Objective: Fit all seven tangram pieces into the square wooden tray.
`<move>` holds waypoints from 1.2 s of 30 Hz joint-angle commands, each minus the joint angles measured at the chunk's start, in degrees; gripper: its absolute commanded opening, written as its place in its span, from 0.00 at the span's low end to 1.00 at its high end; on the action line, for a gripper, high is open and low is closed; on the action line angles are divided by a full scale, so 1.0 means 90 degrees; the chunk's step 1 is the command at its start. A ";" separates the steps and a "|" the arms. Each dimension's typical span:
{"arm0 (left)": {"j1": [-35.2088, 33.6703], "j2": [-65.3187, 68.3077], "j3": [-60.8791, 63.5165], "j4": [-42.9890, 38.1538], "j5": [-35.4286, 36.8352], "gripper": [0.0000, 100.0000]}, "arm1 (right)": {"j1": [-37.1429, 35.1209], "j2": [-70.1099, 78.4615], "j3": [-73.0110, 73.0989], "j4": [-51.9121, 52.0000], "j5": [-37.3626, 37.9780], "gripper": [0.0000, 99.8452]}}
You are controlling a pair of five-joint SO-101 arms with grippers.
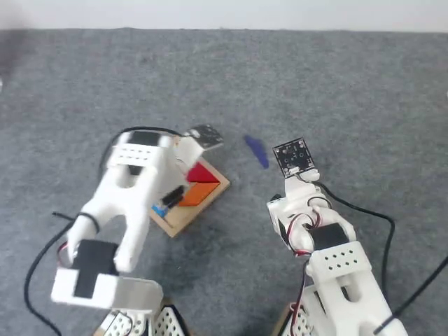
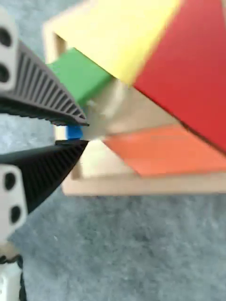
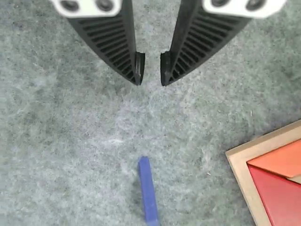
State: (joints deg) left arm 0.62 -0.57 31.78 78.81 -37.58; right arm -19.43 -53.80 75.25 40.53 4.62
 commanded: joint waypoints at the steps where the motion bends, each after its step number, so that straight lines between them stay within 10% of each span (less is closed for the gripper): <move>1: -0.1045 -0.0576 -0.0142 0.0195 -0.0488 0.01 | 0.0093 -0.0171 -0.0059 -0.0142 0.0078 0.08; 14: -0.3810 -0.1084 -0.0396 0.0186 -0.1993 0.02 | 0.0073 -0.0171 -0.0059 -0.0142 0.0078 0.08; 26: -0.1856 -0.1026 0.0630 -0.1885 0.0821 0.14 | 0.0063 -0.0181 -0.0059 -0.0142 0.0078 0.08; 36: -0.1377 -0.1094 0.0845 -0.1709 0.0928 0.14 | 0.0083 -0.0220 -0.0059 -0.0132 0.0088 0.08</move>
State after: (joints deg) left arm -13.54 -7.78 39.69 62.99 -30.11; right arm -19.16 -53.80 75.25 40.53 4.62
